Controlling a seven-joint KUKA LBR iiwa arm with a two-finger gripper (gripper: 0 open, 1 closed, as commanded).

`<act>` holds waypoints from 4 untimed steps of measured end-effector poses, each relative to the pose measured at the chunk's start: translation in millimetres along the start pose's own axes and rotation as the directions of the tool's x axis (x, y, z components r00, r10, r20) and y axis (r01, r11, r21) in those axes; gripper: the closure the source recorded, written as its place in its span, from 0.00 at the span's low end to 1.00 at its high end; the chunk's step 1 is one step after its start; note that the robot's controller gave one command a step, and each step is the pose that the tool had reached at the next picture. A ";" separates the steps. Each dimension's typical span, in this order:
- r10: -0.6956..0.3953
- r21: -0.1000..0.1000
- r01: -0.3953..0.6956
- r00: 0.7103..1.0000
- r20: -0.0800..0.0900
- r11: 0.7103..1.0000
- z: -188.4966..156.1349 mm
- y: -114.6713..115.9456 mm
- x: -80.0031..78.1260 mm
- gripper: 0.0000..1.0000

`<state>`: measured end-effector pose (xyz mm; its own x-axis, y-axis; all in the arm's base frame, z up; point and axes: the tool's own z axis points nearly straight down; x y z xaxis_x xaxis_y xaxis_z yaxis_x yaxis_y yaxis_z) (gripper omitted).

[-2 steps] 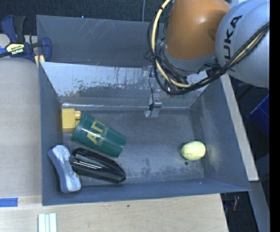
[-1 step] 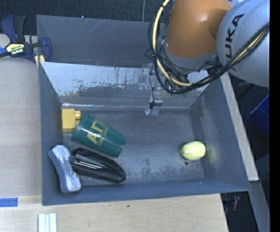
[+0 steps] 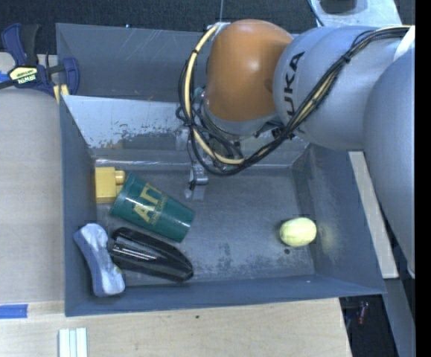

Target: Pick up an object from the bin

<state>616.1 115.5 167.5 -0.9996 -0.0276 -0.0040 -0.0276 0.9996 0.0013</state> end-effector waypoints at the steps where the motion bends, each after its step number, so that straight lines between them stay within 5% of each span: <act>1: -0.121 0.004 0.121 0.992 0.018 0.993 59.4 3.3 0.1 0.00; 2: -0.071 0.003 0.071 0.997 0.026 0.998 52.1 62.9 -5.9 0.00; 3: -0.085 -0.001 0.085 0.996 0.030 0.996 60.6 65.3 5.3 0.00; 4: -0.143 0.002 0.143 0.990 0.008 0.990 62.0 45.5 14.7 0.00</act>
Offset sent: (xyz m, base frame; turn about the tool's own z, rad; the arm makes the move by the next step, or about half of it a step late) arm -0.0004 0.0673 -0.0550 -0.0726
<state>600.4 160.6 105.5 -0.9853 -0.1706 -0.0121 -0.1706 0.9853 -0.0015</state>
